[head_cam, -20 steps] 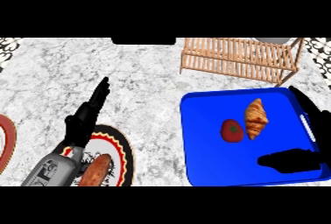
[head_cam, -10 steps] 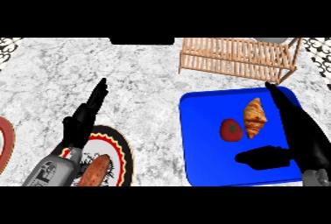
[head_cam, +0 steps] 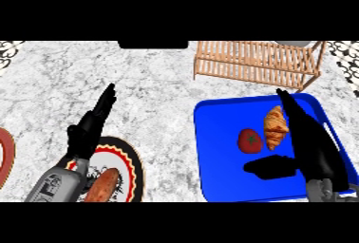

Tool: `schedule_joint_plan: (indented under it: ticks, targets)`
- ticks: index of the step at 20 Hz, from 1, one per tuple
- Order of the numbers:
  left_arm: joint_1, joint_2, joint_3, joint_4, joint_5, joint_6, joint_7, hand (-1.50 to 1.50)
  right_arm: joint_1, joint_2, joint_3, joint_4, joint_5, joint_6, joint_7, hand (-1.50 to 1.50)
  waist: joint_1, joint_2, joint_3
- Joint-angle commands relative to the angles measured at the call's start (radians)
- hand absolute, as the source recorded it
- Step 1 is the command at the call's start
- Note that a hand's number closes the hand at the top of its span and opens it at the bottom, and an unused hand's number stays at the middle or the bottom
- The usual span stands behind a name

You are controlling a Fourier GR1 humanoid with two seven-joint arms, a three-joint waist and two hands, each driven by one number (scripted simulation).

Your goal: Pick the tomato from the tray and place it in the tiered shelf

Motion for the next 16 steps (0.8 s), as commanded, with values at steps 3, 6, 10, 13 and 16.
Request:
schedule_joint_plan:
  ticks: [3,6,10,13,16]
  targets:
    - [0.079,-0.035,-0.03,-0.072,-0.047,0.006,0.003,0.0,-0.043,0.091,-0.01,0.06,0.054,0.055,0.115,-1.5,0.006,-0.001,0.0]
    - [0.005,0.0,0.044,-0.028,-0.005,-0.049,0.021,0.0,-0.056,0.093,-0.047,0.046,0.044,0.106,0.15,-1.5,0.001,0.0,0.0]
    - [0.002,-0.033,0.039,-0.036,-0.042,-0.025,0.047,0.0,0.003,0.15,-0.021,0.055,0.117,0.08,0.123,-1.5,-0.001,0.0,0.0]
    - [0.069,-0.033,0.051,-0.048,-0.037,-0.045,-0.003,0.0,0.005,0.182,-0.022,0.111,0.14,0.086,0.095,-1.5,0.004,0.0,0.0]
    - [0.008,-0.063,0.072,0.108,-0.062,-0.066,-0.085,0.0,-0.004,0.159,-0.092,0.081,0.092,0.164,0.076,-1.5,-0.004,0.001,0.0]
